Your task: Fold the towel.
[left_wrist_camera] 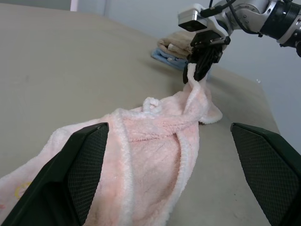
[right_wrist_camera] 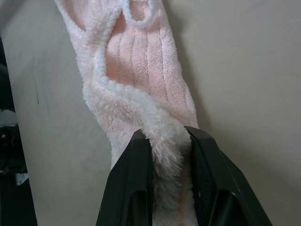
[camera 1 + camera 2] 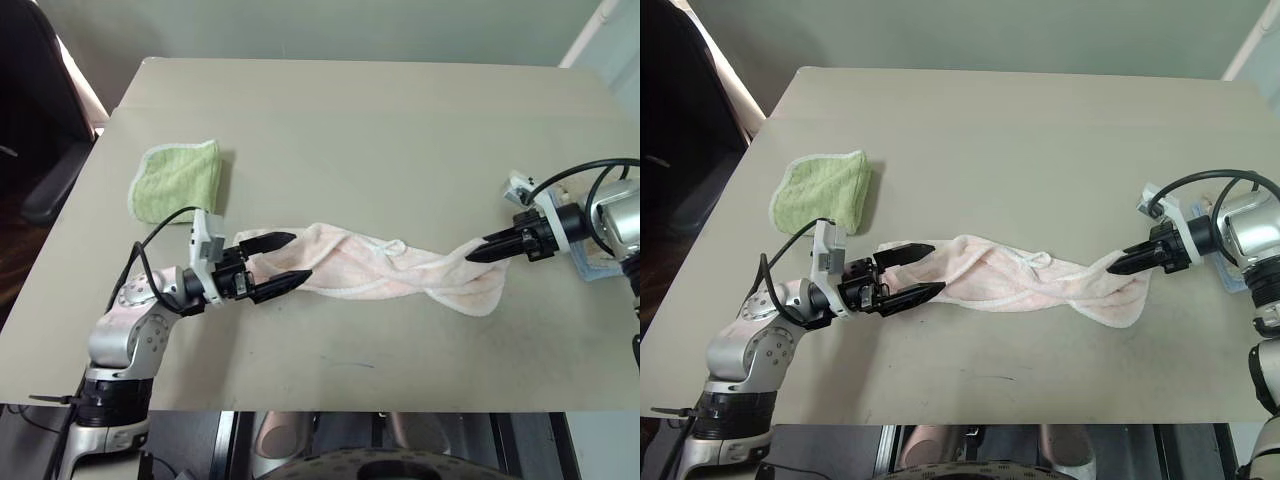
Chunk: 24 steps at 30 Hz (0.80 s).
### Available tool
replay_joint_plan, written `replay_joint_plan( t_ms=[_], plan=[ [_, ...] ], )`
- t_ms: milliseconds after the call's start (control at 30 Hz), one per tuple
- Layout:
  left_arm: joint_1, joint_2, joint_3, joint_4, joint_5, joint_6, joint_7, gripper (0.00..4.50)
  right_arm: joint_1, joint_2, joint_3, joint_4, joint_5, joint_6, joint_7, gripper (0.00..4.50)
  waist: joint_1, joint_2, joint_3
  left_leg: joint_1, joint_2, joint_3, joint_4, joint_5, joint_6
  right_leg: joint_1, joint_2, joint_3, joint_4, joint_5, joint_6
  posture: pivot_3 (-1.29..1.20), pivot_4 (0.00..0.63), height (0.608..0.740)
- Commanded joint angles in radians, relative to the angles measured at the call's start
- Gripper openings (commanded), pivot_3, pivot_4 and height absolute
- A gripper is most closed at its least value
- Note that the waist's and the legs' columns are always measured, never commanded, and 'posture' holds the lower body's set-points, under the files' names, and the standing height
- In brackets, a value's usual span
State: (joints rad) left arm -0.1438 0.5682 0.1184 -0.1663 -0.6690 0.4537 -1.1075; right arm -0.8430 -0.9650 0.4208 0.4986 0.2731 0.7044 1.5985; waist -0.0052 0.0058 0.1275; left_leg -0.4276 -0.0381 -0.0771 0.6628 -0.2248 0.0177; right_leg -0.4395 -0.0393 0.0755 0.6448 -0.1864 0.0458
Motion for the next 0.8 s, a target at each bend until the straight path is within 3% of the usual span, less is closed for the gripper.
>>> replay_joint_plan(
  t_ms=[33, 100, 367, 800],
  plan=[
    [-0.002, -0.001, 0.003, 0.0, 0.0, -0.027, -0.011, 4.5, 0.018, -0.016, -0.068, -0.037, 0.016, -0.065, 0.016, 1.08, 0.0, 0.0, 0.0, 0.0, 0.0, 0.0, 0.0, 0.0, 0.0, 0.0, 0.0, 0.0, 0.0, 0.0, 0.0, 0.0, 0.15, 0.728],
    [-0.006, -0.004, -0.001, 0.006, 0.002, -0.033, -0.012, 4.5, 0.038, -0.016, -0.091, -0.048, 0.023, -0.093, 0.016, 1.08, 0.0, 0.0, 0.0, 0.0, 0.0, 0.0, 0.0, 0.0, 0.0, 0.0, 0.0, 0.0, 0.0, 0.0, 0.0, 0.0, 0.15, 0.728],
    [-0.014, -0.006, -0.013, 0.0, -0.002, -0.031, -0.007, 4.5, 0.073, -0.029, -0.095, -0.088, 0.035, -0.069, 0.016, 3.7, 0.0, 0.0, 0.0, 0.0, 0.0, 0.0, 0.0, 0.0, 0.0, 0.0, 0.0, 0.0, 0.0, 0.0, 0.0, 0.0, 0.15, 0.728],
    [-0.008, -0.003, -0.014, 0.005, 0.001, -0.036, -0.013, 4.5, 0.11, -0.114, -0.082, -0.189, 0.117, -0.029, 0.016, 3.7, 0.0, 0.0, 0.0, 0.0, 0.0, 0.0, 0.001, 0.001, -0.001, 0.0, 0.0, 0.0, 0.0, 0.0, 0.0, 0.0, 0.15, 0.728]
  ],
)
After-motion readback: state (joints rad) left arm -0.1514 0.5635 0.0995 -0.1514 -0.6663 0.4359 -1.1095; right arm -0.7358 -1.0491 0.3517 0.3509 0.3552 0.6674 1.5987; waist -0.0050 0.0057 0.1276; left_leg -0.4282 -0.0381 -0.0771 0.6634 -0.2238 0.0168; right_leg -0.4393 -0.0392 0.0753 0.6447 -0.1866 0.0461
